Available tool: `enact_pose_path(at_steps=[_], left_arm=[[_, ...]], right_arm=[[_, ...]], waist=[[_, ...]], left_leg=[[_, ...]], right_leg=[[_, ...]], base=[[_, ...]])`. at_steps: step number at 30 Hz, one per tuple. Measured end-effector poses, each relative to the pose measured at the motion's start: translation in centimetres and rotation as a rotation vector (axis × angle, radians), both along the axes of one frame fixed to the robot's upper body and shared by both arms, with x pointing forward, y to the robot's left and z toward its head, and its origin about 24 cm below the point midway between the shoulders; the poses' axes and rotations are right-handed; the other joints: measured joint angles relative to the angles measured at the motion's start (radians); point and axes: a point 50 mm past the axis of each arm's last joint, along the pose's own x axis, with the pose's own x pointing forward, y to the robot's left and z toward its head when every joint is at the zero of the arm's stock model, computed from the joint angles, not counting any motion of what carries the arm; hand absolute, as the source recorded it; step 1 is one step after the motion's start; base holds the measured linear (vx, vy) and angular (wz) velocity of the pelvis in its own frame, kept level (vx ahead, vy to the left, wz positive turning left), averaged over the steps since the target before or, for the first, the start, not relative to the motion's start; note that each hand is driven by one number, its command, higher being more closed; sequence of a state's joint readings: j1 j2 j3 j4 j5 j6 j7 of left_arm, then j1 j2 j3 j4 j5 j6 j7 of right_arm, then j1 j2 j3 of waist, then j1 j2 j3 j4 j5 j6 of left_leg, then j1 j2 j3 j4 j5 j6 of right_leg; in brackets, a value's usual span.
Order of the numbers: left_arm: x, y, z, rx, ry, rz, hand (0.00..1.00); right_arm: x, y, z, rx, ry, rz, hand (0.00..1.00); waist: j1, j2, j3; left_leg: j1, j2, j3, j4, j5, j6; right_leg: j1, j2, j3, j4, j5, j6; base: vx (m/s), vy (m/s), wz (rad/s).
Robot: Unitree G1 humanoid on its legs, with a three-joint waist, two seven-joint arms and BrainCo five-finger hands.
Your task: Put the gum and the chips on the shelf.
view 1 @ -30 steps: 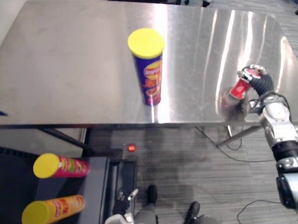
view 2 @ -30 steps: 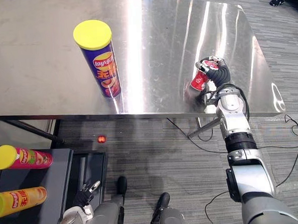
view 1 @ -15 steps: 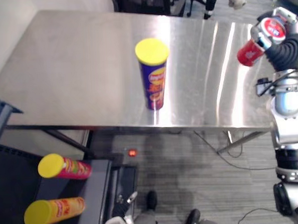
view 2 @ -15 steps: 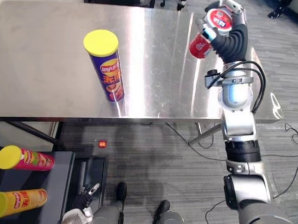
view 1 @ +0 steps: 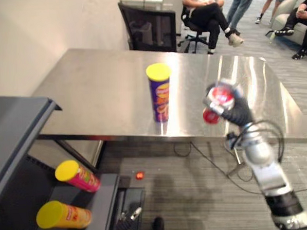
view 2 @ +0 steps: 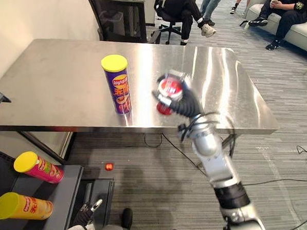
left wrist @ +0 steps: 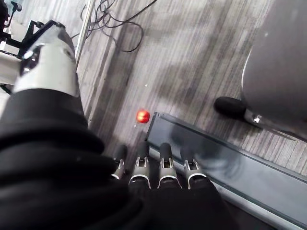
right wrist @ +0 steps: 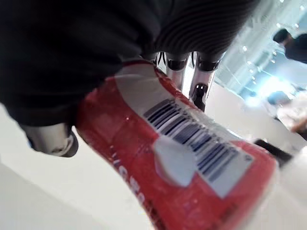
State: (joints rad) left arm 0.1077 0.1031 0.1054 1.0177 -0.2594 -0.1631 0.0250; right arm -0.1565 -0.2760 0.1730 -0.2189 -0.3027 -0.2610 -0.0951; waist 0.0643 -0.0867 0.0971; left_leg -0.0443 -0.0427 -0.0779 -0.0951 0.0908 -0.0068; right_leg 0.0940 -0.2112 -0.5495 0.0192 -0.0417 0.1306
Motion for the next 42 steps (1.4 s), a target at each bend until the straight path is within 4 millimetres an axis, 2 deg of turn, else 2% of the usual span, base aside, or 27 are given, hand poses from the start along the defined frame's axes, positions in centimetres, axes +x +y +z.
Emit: enact_pose_path(at_steps=[3,7,17,22,23,25,26,27,28,29,30,31,32,33,34,35,36,37,39,40,41,42], left_arm=[[-0.3,-0.1,-0.1,0.000,0.013,0.004,0.00],[-0.5,0.0,-0.2,0.008,0.026,0.009,0.00],[-0.8,0.0,-0.3,0.025,0.037,0.023,0.00],[-0.8,0.0,-0.3,0.025,0.036,0.037,0.00],[-0.8,0.0,-0.3,0.019,0.031,0.057,0.00],[-0.8,0.0,-0.3,0.011,0.029,0.083,0.00],[-1.1,0.0,-0.4,0.008,0.034,0.103,0.00],[-1.3,-0.1,-0.4,0.007,0.041,0.106,0.00],[-2.3,-0.2,-0.7,0.002,0.066,0.112,0.00],[-3.2,-0.6,-0.9,-0.008,0.094,0.122,0.00],[-3.8,-0.3,-1.1,-0.005,0.127,0.143,0.00],[-3.9,-0.3,-1.2,-0.005,0.135,0.158,0.00],[-4.6,-0.6,-1.4,-0.012,0.156,0.177,0.00],[-5.0,-1.3,-1.5,-0.027,0.163,0.177,0.00],[-4.7,-1.4,-1.4,-0.027,0.141,0.184,0.00],[-4.6,-1.1,-1.3,-0.021,0.133,0.198,0.00],[-5.5,-0.9,-1.5,-0.020,0.170,0.232,0.00],[-7.0,-1.1,-1.7,-0.026,0.207,0.253,0.00],[-8.4,-1.6,-1.9,-0.040,0.248,0.273,0.00],[-8.9,-1.8,-2.0,-0.044,0.272,0.263,0.00],[-9.1,-2.0,-2.1,-0.046,0.284,0.257,0.00],[-9.1,-2.1,-2.1,-0.047,0.290,0.246,0.00]], right_arm=[[-1.3,1.0,-2.7,0.050,0.122,0.030,1.00],[-1.7,1.6,-4.2,0.117,0.204,0.045,1.00],[-1.6,1.3,-4.2,0.152,0.217,0.044,1.00],[-1.5,0.8,-4.1,0.177,0.219,0.035,1.00],[-1.4,0.6,-4.1,0.180,0.216,0.027,1.00],[-1.2,0.4,-3.7,0.179,0.202,0.023,1.00],[-0.8,0.3,-3.2,0.171,0.180,0.030,1.00],[-0.7,0.3,-2.9,0.164,0.170,0.032,1.00],[-0.5,0.1,-2.6,0.147,0.153,0.031,1.00],[-0.5,-0.1,-2.5,0.141,0.146,0.023,1.00],[-0.4,-0.8,-2.3,0.140,0.133,-0.009,1.00],[-0.3,-1.3,-2.2,0.141,0.124,-0.031,1.00],[0.0,-2.1,-1.8,0.142,0.108,-0.068,1.00],[0.1,-2.8,-1.4,0.135,0.087,-0.097,1.00],[0.2,-3.4,-1.5,0.134,0.092,-0.130,1.00],[0.3,-3.5,-1.5,0.133,0.095,-0.133,1.00],[0.5,-3.0,-1.6,0.130,0.106,-0.117,1.00],[0.4,-2.5,-2.1,0.132,0.127,-0.098,1.00],[-0.1,-2.7,-2.9,0.142,0.158,-0.111,1.00],[-0.3,-3.4,-3.2,0.140,0.171,-0.133,1.00],[-0.4,-3.7,-3.4,0.139,0.179,-0.145,1.00],[-0.7,-4.7,-3.9,0.148,0.196,-0.190,1.00]], waist=[[-0.005,0.008,-0.007],[-0.008,0.010,-0.020],[0.000,0.015,-0.028],[0.013,0.041,-0.013],[0.025,0.051,-0.006],[0.026,0.071,0.007],[0.027,0.095,0.026],[0.028,0.099,0.029],[0.032,0.129,0.047],[0.038,0.146,0.052],[0.031,0.121,0.056],[0.032,0.124,0.059],[0.044,0.158,0.061],[0.040,0.184,0.068],[0.038,0.168,0.075],[0.041,0.161,0.075],[0.060,0.154,0.083],[0.059,0.140,0.089],[0.034,0.156,0.079],[0.021,0.170,0.071],[0.017,0.176,0.067],[0.018,0.179,0.068]], left_leg=[[0.000,0.005,-0.011,0.000,0.006,-0.005],[0.001,0.012,-0.013,0.000,0.010,-0.010],[0.011,0.029,-0.018,0.000,0.017,-0.023],[0.006,0.038,-0.073,0.000,0.029,-0.042],[0.000,0.042,-0.088,0.001,0.032,-0.047],[-0.034,0.041,-0.130,0.032,0.032,-0.054],[-0.055,0.042,-0.157,0.042,0.039,-0.065],[-0.062,0.045,-0.155,0.043,0.040,-0.070],[-0.083,0.050,-0.128,0.041,0.021,-0.072],[-0.116,0.069,-0.057,0.041,-0.021,-0.046],[-0.170,0.089,0.094,0.102,-0.084,0.052],[-0.211,0.102,0.186,0.179,-0.089,0.082],[-0.259,0.140,0.343,0.349,-0.005,0.138],[-0.303,0.145,0.409,0.372,0.037,0.108],[-0.303,0.101,0.436,0.257,0.178,0.108],[-0.284,0.086,0.441,0.183,0.236,0.104],[-0.287,0.139,0.595,0.393,0.028,0.153],[-0.241,0.199,0.694,0.544,-0.086,0.134],[-0.141,0.273,0.762,0.621,-0.131,0.083],[-0.104,0.306,0.765,0.609,-0.118,0.072],[-0.091,0.312,0.758,0.589,-0.113,0.061],[-0.097,0.295,0.774,0.551,-0.113,0.060]], right_leg=[[0.005,0.004,-0.006,-0.001,-0.001,-0.001],[0.006,0.007,-0.007,-0.001,-0.001,-0.001],[0.018,0.025,-0.007,0.001,-0.005,-0.008],[0.040,0.043,-0.058,0.004,-0.022,-0.018],[0.040,0.047,-0.070,0.014,-0.030,-0.022],[0.031,0.049,-0.110,0.045,-0.048,-0.027],[0.017,0.044,-0.139,0.089,-0.075,-0.033],[0.009,0.040,-0.153,0.115,-0.088,-0.035],[-0.015,0.037,-0.171,0.165,-0.108,-0.045],[-0.025,0.040,-0.194,0.163,-0.108,-0.050],[-0.041,0.028,-0.246,0.120,-0.098,-0.058],[-0.057,0.010,-0.278,0.132,-0.103,-0.069],[-0.085,-0.011,-0.307,0.196,-0.121,-0.080],[-0.108,-0.012,-0.321,0.235,-0.142,-0.085],[-0.116,-0.025,-0.347,0.194,-0.152,-0.098],[-0.113,-0.027,-0.373,0.148,-0.126,-0.106],[-0.110,-0.035,-0.418,0.144,-0.111,-0.102],[-0.103,-0.049,-0.445,0.163,-0.116,-0.112],[-0.084,-0.065,-0.521,0.188,-0.120,-0.117],[-0.077,-0.066,-0.575,0.198,-0.122,-0.120],[-0.078,-0.069,-0.602,0.203,-0.122,-0.119],[-0.071,-0.084,-0.649,0.214,-0.122,-0.119]], base=[[-0.02,-0.013,0.07],[0.00,-0.002,0.01],[-0.01,-0.008,0.01],[-0.03,-0.056,0.29],[-0.04,-0.066,0.47],[-0.05,-0.072,0.61],[-0.07,-0.064,0.55],[-0.08,-0.071,0.58],[-0.12,-0.065,0.46],[-0.14,-0.090,0.85],[-0.19,-0.066,0.91],[-0.12,-0.048,1.06],[-0.08,-0.022,1.01],[-0.08,-0.030,1.48],[-0.12,-0.033,1.41],[-0.19,-0.095,1.24],[-0.11,-0.126,0.75],[-0.08,-0.131,0.71],[-0.09,-0.056,1.12],[-0.11,0.004,1.34],[-0.08,0.075,1.24],[-0.06,0.084,0.93]])
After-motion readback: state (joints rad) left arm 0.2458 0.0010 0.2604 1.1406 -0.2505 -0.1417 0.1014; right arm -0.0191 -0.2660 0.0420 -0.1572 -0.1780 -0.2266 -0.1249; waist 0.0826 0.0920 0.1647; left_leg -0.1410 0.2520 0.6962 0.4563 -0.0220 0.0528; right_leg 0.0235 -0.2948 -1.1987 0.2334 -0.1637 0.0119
